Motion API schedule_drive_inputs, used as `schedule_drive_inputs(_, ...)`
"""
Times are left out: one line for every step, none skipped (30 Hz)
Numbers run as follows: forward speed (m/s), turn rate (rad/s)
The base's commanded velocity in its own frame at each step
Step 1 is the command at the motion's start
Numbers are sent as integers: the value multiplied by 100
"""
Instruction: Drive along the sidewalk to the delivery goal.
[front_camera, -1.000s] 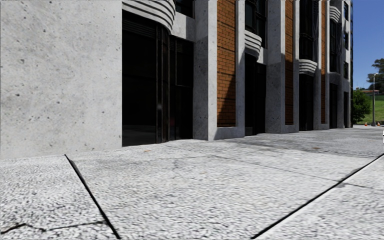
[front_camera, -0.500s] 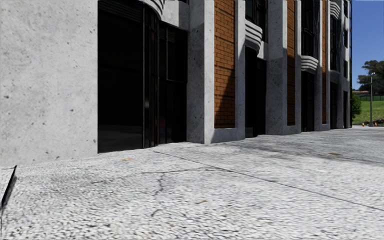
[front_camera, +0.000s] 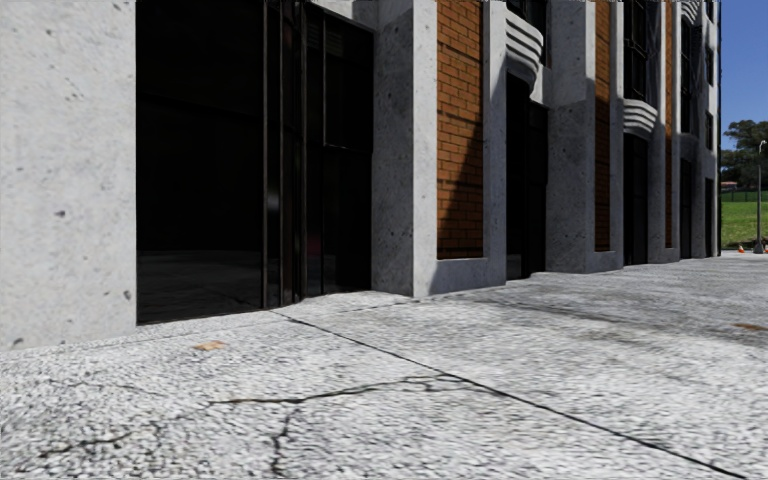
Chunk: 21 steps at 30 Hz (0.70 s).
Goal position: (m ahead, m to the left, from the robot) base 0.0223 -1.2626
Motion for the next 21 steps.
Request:
schedule_drive_inputs(184,-26)
schedule_drive_inputs(184,-26)
schedule_drive_inputs(166,-6)
schedule_drive_inputs(156,0)
schedule_drive_inputs(152,0)
schedule_drive_inputs(148,0)
schedule_drive_inputs(139,0)
schedule_drive_inputs(139,0)
schedule_drive_inputs(132,-18)
schedule_drive_inputs(122,-43)
schedule_drive_inputs(115,-52)
schedule_drive_inputs(112,-54)
schedule_drive_inputs(112,-54)
schedule_drive_inputs(111,-66)
schedule_drive_inputs(111,-66)
schedule_drive_inputs(110,-104)
schedule_drive_inputs(110,-106)
schedule_drive_inputs(110,-107)
schedule_drive_inputs(110,-107)
schedule_drive_inputs(110,-107)
schedule_drive_inputs(109,-107)
